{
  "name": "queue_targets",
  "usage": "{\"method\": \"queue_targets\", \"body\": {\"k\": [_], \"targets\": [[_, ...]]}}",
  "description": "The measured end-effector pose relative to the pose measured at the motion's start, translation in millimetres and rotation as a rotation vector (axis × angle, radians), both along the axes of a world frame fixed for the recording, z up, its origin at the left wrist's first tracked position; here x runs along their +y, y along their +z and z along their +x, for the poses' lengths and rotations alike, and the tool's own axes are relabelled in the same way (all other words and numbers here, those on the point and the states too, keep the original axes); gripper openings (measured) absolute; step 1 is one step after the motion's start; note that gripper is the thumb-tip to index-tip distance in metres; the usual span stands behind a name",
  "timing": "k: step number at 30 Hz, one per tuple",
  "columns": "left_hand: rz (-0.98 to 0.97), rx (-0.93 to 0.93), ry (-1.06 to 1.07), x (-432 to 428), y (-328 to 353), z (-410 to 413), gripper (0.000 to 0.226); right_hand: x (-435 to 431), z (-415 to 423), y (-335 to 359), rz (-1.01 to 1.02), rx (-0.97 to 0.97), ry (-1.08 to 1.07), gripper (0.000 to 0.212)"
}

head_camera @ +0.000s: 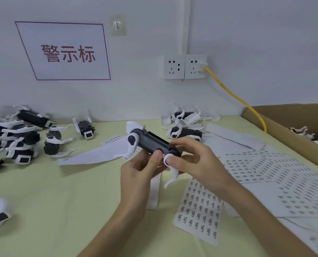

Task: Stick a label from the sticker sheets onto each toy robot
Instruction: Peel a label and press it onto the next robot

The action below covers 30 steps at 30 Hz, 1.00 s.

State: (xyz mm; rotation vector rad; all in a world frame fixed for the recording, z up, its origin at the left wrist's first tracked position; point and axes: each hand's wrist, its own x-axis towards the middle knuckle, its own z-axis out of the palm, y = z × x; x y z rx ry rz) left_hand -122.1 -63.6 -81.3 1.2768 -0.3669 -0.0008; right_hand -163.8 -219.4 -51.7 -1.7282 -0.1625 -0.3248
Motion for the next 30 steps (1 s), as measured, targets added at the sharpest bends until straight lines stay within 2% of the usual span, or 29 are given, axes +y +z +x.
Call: {"method": "queue_targets", "body": {"k": [3, 5, 8, 12, 15, 17, 19, 20, 22, 23, 26, 28, 30], "targets": [[0.044, -0.048, -0.063, -1.4, 1.6, -2.6, 0.028, -8.6, -0.8, 1.7, -0.159, -0.056, -0.053, 0.035], [0.062, -0.028, -0.091, -3.7, 0.6, -3.3, 0.027, -9.8, 0.1, 0.5, -0.135, -0.037, -0.11, 0.034], [0.09, 0.06, -0.028, -6.0, -4.6, 2.1, 0.021, -11.5, 3.8, 0.4, 0.036, 0.072, -0.163, 0.015], [0.134, 0.036, 0.075, 1.6, -4.2, 11.6, 0.027, -28.8, 9.1, 0.7, 0.346, 0.416, -0.234, 0.033], [0.112, 0.016, 0.117, 8.9, -0.6, 16.4, 0.03, -54.4, 10.6, -0.4, 0.646, 0.489, -0.238, 0.043], [0.102, 0.02, 0.126, 11.4, 0.3, 18.5, 0.029, -77.1, 7.8, 4.1, 0.962, 0.348, -0.266, 0.049], [0.103, 0.03, 0.127, 11.6, 0.0, 19.2, 0.028, -105.2, -1.0, 9.1, 1.277, 0.026, -0.227, 0.051], [0.103, 0.034, 0.125, 11.2, -0.1, 19.0, 0.028, -118.8, -7.4, 11.2, 1.362, -0.144, -0.208, 0.051], [0.109, 0.035, 0.12, 9.7, -0.8, 17.8, 0.028, -141.2, -18.6, 11.1, 1.374, -0.347, -0.266, 0.049], [0.116, 0.032, 0.117, 9.0, -0.8, 17.4, 0.028, -148.1, -21.1, 8.6, 1.342, -0.365, -0.348, 0.047], [0.151, 0.021, 0.111, 8.3, -1.4, 16.4, 0.029, -145.2, -17.5, -0.7, 1.281, -0.176, -0.53, 0.04], [0.192, 0.011, 0.101, 8.4, -2.1, 17.1, 0.031, -131.1, -8.4, -3.2, 1.211, -0.016, -0.546, 0.038], [0.26, -0.002, 0.094, 9.0, -3.8, 19.5, 0.033, -114.4, 0.7, -3.4, 1.045, 0.104, -0.525, 0.034]]}}
